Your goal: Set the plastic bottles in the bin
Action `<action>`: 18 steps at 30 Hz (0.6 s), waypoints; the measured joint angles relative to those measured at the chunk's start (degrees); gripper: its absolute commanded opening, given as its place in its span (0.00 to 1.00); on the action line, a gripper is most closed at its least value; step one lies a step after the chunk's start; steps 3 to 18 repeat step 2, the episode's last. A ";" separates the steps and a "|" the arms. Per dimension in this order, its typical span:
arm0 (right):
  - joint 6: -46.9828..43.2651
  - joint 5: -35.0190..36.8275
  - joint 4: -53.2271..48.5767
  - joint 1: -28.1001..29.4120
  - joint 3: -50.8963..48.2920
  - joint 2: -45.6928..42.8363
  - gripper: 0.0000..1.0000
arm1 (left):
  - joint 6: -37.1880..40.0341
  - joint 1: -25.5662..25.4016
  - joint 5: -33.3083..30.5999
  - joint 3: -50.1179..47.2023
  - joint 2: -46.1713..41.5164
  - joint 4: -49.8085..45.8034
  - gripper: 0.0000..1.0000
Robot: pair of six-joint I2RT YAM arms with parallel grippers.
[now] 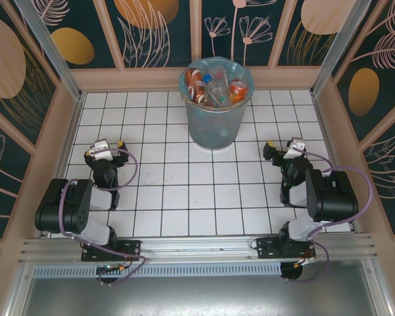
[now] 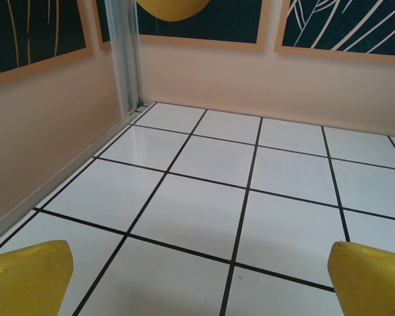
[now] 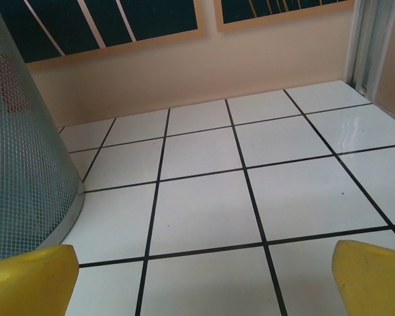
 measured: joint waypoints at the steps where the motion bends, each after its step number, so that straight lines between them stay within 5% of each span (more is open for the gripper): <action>1: 0.00 0.00 0.00 0.00 0.00 0.00 0.99 | 0.00 0.00 0.00 0.00 0.00 0.02 0.99; 18: 0.00 0.00 0.00 0.00 0.00 0.00 0.99 | 0.00 0.00 0.00 0.00 0.00 0.02 0.99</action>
